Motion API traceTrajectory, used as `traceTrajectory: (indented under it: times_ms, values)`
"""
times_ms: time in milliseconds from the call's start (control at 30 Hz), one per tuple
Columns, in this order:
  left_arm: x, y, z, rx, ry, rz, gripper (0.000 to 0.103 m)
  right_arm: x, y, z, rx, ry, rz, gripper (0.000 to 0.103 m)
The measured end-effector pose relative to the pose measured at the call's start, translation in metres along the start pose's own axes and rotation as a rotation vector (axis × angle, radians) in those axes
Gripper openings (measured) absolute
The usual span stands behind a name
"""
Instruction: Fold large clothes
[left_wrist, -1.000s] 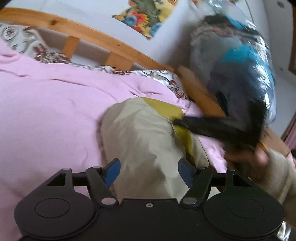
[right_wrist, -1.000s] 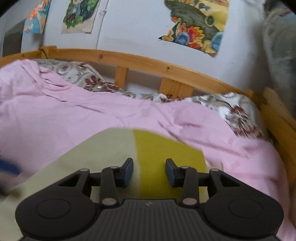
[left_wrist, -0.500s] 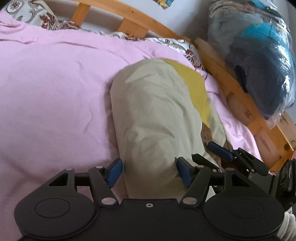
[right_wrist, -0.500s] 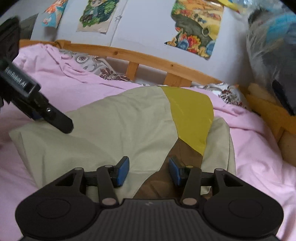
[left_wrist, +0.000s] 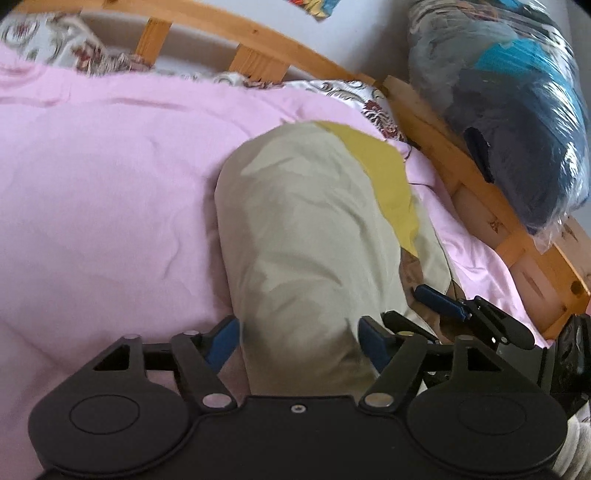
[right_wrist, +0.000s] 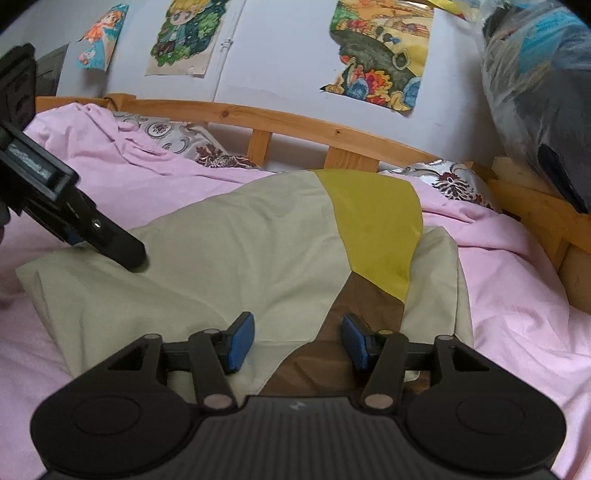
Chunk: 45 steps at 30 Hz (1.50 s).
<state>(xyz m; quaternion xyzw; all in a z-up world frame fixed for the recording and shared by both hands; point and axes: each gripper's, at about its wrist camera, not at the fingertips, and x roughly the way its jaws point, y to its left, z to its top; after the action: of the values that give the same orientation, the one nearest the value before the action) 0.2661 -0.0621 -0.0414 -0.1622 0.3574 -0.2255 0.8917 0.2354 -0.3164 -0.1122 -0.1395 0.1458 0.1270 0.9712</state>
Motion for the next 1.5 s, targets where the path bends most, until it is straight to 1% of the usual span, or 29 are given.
traceTrajectory:
  times_ms: [67,167,233,300,333,400,500,667,767,867,900,1000,1067,1167,1267,1300,1333,1400,1500]
  values:
    - [-0.008,-0.003,0.001,0.02,-0.014,0.013,0.082,-0.001,-0.001,0.0,0.009,-0.005,-0.004,0.064]
    - [-0.019,-0.005,0.001,0.034,-0.039,0.012,0.084,-0.001,-0.003,0.0,0.021,-0.004,-0.01,0.067]
    - [-0.02,-0.005,0.0,0.058,-0.026,0.042,0.084,-0.001,-0.002,0.0,0.025,-0.003,-0.02,0.07]
    - [-0.017,-0.004,-0.003,0.083,-0.005,0.071,0.085,0.0,-0.003,0.0,0.034,0.0,-0.028,0.075]
    - [-0.017,-0.002,-0.005,0.08,-0.009,0.069,0.085,0.0,-0.003,0.0,0.039,0.001,-0.031,0.076]
    - [-0.017,0.001,-0.006,0.059,-0.009,0.064,0.088,0.001,-0.005,-0.001,0.056,0.006,-0.041,0.082]
    - [-0.015,0.003,-0.006,0.047,-0.003,0.072,0.091,0.002,-0.009,-0.001,0.086,0.013,-0.038,0.087]
    - [-0.013,0.003,-0.006,0.049,-0.002,0.076,0.091,0.002,-0.009,-0.003,0.097,0.012,-0.043,0.089]
    - [-0.013,0.005,-0.005,0.038,0.003,0.068,0.094,0.001,-0.011,-0.002,0.105,0.006,-0.041,0.09]
    - [-0.013,0.011,-0.003,0.009,0.005,0.037,0.097,-0.011,-0.014,0.009,0.108,-0.02,-0.038,0.091]
    - [-0.013,0.014,-0.002,-0.009,0.003,0.018,0.097,-0.015,-0.017,0.015,0.112,-0.031,-0.032,0.093]
    - [-0.01,0.026,0.002,-0.064,0.016,-0.028,0.098,-0.02,-0.041,0.038,0.181,-0.06,-0.001,0.1]
    - [-0.003,0.032,0.003,-0.106,0.039,-0.048,0.098,-0.009,-0.067,0.055,0.246,-0.058,0.007,0.102]
    - [0.009,0.035,0.005,-0.146,0.07,-0.059,0.099,0.029,-0.108,0.071,0.366,0.036,0.056,0.102]
    - [0.017,0.033,0.007,-0.135,0.088,-0.067,0.101,0.076,-0.136,0.074,0.426,0.145,0.078,0.102]
    - [0.018,0.033,0.007,-0.125,0.092,-0.073,0.102,0.084,-0.141,0.069,0.451,0.158,0.071,0.102]
    - [0.02,0.032,0.007,-0.114,0.098,-0.078,0.102,0.095,-0.149,0.066,0.498,0.162,0.084,0.102]
    - [0.025,0.031,0.008,-0.096,0.106,-0.085,0.102,0.109,-0.162,0.06,0.601,0.156,0.156,0.102]
    - [0.03,0.032,0.01,-0.093,0.121,-0.106,0.102,0.123,-0.175,0.049,0.78,0.137,0.34,0.103]
